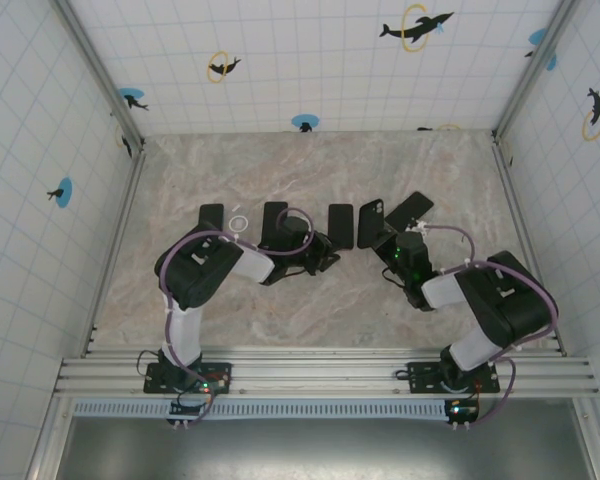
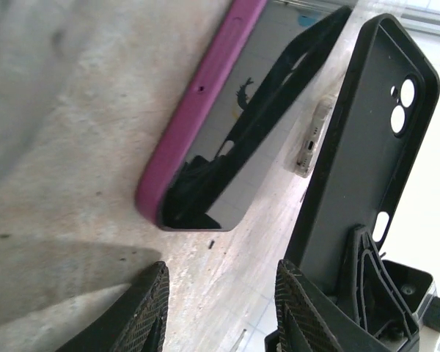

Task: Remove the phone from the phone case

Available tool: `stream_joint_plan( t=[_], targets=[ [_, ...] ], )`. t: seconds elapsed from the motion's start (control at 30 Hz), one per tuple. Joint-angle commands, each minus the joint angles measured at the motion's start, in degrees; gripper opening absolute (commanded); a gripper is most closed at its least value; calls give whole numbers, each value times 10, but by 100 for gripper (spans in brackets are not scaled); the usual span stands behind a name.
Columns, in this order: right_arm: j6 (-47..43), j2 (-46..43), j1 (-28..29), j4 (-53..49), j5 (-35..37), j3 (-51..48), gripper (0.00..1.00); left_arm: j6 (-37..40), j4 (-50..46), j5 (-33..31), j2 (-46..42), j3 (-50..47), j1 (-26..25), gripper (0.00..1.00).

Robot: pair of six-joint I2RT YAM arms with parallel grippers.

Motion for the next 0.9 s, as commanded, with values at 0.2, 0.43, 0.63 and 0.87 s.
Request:
stream_joint_plan(
  t=[0.2, 0.43, 0.63, 0.87],
  targets=[
    [-44, 38, -20, 10, -46, 30, 4, 38, -40, -1, -38, 7, -1, 44],
    [-51, 75, -31, 16, -74, 53, 7, 76, -85, -4, -66, 25, 3, 47],
    [-48, 83, -38, 18, -83, 56, 16, 94, -107, -3, -87, 35, 10, 49],
    [-93, 69, -41, -38, -85, 69, 29, 122, -142, -6, -106, 53, 14, 50]
  ],
)
